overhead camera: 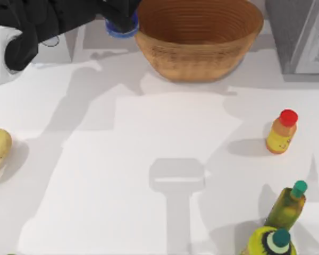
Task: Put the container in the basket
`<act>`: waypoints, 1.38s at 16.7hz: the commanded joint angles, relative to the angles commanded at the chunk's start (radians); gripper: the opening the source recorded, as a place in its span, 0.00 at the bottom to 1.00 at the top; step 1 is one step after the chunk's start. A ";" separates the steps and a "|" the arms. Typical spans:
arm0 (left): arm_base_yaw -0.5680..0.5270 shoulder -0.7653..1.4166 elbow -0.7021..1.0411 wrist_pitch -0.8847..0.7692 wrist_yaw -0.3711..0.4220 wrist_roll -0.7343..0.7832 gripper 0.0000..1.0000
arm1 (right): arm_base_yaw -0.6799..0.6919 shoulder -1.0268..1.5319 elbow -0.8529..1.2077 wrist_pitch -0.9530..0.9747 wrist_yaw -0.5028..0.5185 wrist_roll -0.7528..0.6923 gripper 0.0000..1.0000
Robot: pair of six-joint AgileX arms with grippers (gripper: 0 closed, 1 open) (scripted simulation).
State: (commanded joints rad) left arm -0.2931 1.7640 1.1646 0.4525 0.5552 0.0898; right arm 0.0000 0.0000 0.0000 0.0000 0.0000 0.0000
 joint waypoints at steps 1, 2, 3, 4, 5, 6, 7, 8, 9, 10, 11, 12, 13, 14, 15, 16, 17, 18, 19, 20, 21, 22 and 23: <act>-0.018 0.043 0.073 -0.028 -0.020 -0.003 0.00 | 0.000 0.000 0.000 0.000 0.000 0.000 1.00; -0.035 0.084 0.144 -0.055 -0.041 -0.005 0.00 | 0.000 0.000 0.000 0.000 0.000 0.000 1.00; -0.052 0.122 0.212 -0.082 -0.061 -0.008 0.00 | 0.000 0.000 0.000 0.000 0.000 0.000 1.00; -0.068 0.158 0.277 -0.108 -0.080 -0.010 0.00 | 0.000 0.000 0.000 0.000 0.000 0.000 1.00; -0.083 0.190 0.338 -0.132 -0.098 -0.012 0.00 | 0.000 0.000 0.000 0.000 0.000 0.000 1.00; -0.097 0.220 0.394 -0.154 -0.115 -0.013 0.00 | 0.000 0.000 0.000 0.000 0.000 0.000 1.00; -0.110 0.248 0.446 -0.175 -0.131 -0.015 0.00 | 0.000 0.000 0.000 0.000 0.000 0.000 1.00; -0.121 0.272 0.491 -0.194 -0.145 -0.016 0.00 | 0.000 0.000 0.000 0.000 0.000 0.000 1.00; -0.131 0.293 0.530 -0.210 -0.158 -0.017 0.00 | 0.000 0.000 0.000 0.000 0.000 0.000 1.00; -0.139 0.310 0.563 -0.224 -0.168 -0.018 0.00 | 0.000 0.000 0.000 0.000 0.000 0.000 1.00; -0.145 0.324 0.588 -0.235 -0.176 -0.018 0.00 | 0.000 0.000 0.000 0.000 0.000 0.000 1.00; -0.150 0.333 0.606 -0.242 -0.182 -0.019 0.00 | 0.000 0.000 0.000 0.000 0.000 0.000 1.00; -0.152 0.338 0.615 -0.246 -0.185 -0.019 0.00 | 0.000 0.000 0.000 0.000 0.000 0.000 1.00; -0.152 0.339 0.616 -0.246 -0.185 -0.019 0.00 | 0.000 0.000 0.000 0.000 0.000 0.000 1.00; -0.152 0.339 0.616 -0.246 -0.185 -0.019 0.00 | 0.000 0.000 0.000 0.000 0.000 0.000 1.00; -0.152 0.339 0.616 -0.246 -0.185 -0.019 0.00 | 0.000 0.000 0.000 0.000 0.000 0.000 1.00; -0.152 0.339 0.616 -0.246 -0.185 -0.019 0.00 | 0.000 0.000 0.000 0.000 0.000 0.000 1.00; -0.147 0.334 0.612 -0.245 -0.184 -0.017 0.00 | 0.000 0.000 0.000 0.000 0.000 0.000 1.00; -0.147 0.334 0.615 -0.243 -0.184 -0.016 0.00 | 0.000 0.000 0.000 0.000 0.000 0.000 1.00; -0.149 0.334 0.624 -0.239 -0.183 -0.015 0.00 | 0.000 0.000 0.000 0.000 0.000 0.000 1.00; -0.151 0.340 0.635 -0.235 -0.183 -0.015 0.00 | 0.000 0.000 0.000 0.000 0.000 0.000 1.00; -0.153 0.351 0.648 -0.234 -0.185 -0.016 0.00 | 0.000 0.000 0.000 0.000 0.000 0.000 1.00; -0.156 0.367 0.661 -0.234 -0.187 -0.017 0.00 | 0.000 0.000 0.000 0.000 0.000 0.000 1.00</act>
State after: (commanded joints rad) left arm -0.4488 2.1314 1.8252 0.2185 0.3684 0.0725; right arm 0.0000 0.0000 0.0000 0.0000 0.0000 0.0000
